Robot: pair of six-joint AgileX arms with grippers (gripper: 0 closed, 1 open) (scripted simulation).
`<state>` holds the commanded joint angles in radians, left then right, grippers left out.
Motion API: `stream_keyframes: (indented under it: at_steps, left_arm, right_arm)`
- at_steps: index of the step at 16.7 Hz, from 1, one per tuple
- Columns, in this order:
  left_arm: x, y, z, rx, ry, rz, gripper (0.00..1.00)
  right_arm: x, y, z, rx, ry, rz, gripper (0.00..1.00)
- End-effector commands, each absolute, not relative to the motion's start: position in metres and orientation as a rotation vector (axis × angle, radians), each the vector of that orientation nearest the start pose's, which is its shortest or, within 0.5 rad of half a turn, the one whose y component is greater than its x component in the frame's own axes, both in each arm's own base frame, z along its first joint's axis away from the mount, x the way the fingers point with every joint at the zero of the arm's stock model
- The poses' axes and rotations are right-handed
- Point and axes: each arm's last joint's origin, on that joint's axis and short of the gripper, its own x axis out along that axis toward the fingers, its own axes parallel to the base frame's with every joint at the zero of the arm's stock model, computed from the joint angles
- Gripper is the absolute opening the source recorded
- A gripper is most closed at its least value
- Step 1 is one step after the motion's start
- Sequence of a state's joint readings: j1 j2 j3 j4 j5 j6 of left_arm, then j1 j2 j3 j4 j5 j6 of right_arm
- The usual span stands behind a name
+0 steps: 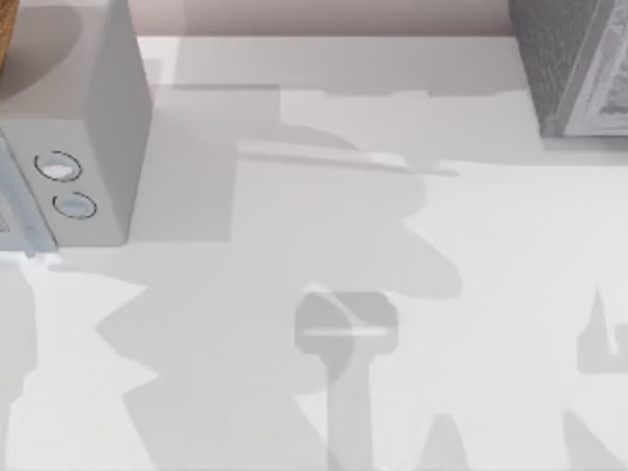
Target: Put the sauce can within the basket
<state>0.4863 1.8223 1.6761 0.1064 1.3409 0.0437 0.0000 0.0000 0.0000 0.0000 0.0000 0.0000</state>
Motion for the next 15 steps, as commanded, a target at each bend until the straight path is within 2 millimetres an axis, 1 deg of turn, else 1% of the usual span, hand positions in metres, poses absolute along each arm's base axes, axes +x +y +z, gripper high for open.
stream_keyframes:
  at_steps: [11,12,15]
  left_arm:
    - [0.3812,0.1737,0.3766,-0.001,-0.005,-0.835,0.98]
    - [0.3812,0.1737,0.3766,-0.001,-0.005,-0.835,1.00]
    - [0.3812,0.1737,0.3766,-0.001,-0.005,-0.835,1.00]
  right_arm:
    - [0.1057,-0.0012,0.1600,0.000,0.000,0.000,1.00]
    - [0.1057,-0.0012,0.1600,0.000,0.000,0.000,1.00]
    - [0.1057,-0.0012,0.1600,0.000,0.000,0.000,1.00]
